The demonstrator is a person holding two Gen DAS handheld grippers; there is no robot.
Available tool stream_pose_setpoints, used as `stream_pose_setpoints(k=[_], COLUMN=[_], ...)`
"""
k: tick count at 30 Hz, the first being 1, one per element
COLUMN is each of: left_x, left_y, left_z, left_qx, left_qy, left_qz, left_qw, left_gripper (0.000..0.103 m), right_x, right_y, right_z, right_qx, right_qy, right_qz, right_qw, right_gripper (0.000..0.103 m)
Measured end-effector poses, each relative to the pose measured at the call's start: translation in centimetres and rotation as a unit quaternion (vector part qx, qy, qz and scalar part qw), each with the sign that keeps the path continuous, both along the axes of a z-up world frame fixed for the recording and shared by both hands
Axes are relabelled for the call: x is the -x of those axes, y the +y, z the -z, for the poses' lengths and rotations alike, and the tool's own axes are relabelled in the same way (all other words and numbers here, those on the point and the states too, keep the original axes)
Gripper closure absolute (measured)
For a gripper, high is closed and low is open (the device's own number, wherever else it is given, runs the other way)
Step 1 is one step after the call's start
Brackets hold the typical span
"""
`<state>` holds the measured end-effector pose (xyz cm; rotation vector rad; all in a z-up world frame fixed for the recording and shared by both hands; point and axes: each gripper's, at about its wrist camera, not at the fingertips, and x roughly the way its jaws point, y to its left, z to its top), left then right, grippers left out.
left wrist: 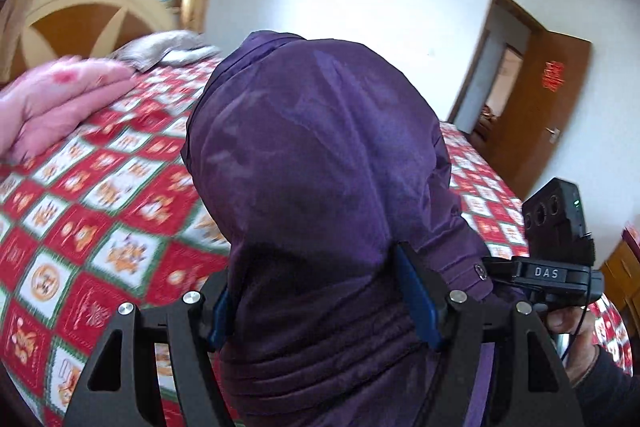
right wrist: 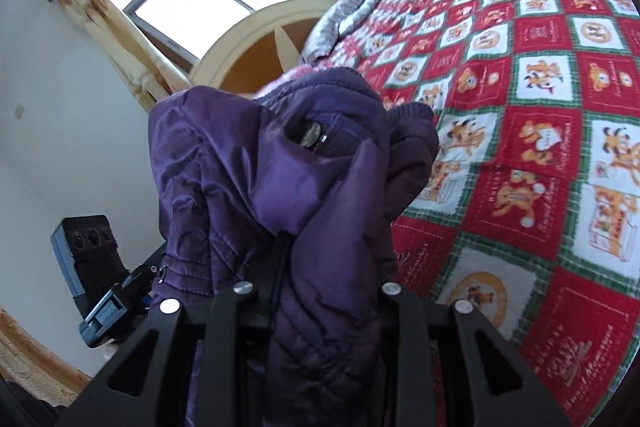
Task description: Fold large clothes
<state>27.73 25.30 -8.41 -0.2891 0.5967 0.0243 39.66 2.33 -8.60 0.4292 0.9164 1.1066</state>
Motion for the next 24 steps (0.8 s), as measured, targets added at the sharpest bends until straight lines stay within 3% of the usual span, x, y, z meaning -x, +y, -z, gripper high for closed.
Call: stream_pose_setpoints(k=[4,6,8,10,24], left_x=[-1.5,-1.3,-0.9,-1.0,-2.2], left_y=[2.1,3.2,3.1,2.2,2.8], left_z=[5.3,6.8,6.7,6.4,7.0], left_qx=[-0.02,-0.027,-0.053,-0.097,-0.095], left_qy=[0.059,0.058,0.044,0.038,0.054], left_qz=[-0.045,-0.068,-0.079,-0.088,-0.105], left_qw=[0.997,0.9956,0.9944,0.9907,0.9885], left_gripper=[0.027,0.019,0.008,0.006,0.001], right_x=[-0.3,-0.6,-1.0,-1.2,-0.6], right_y=[3.4,3.5,3.1,3.1,2.3], right_z=[3.3,4.7,5.5,5.5,6.9], right_qx=[0.103,0.102,0.097,0.1,0.112], right_qy=[-0.03,-0.021,-0.015,-0.014,-0.023], right_qz=[0.006,0.011,0.01,0.009,0.023], right_qw=[0.994,0.995,0.995,0.995,0.993], right_gripper=[0.073,0.073,0.071,0.07,0.062])
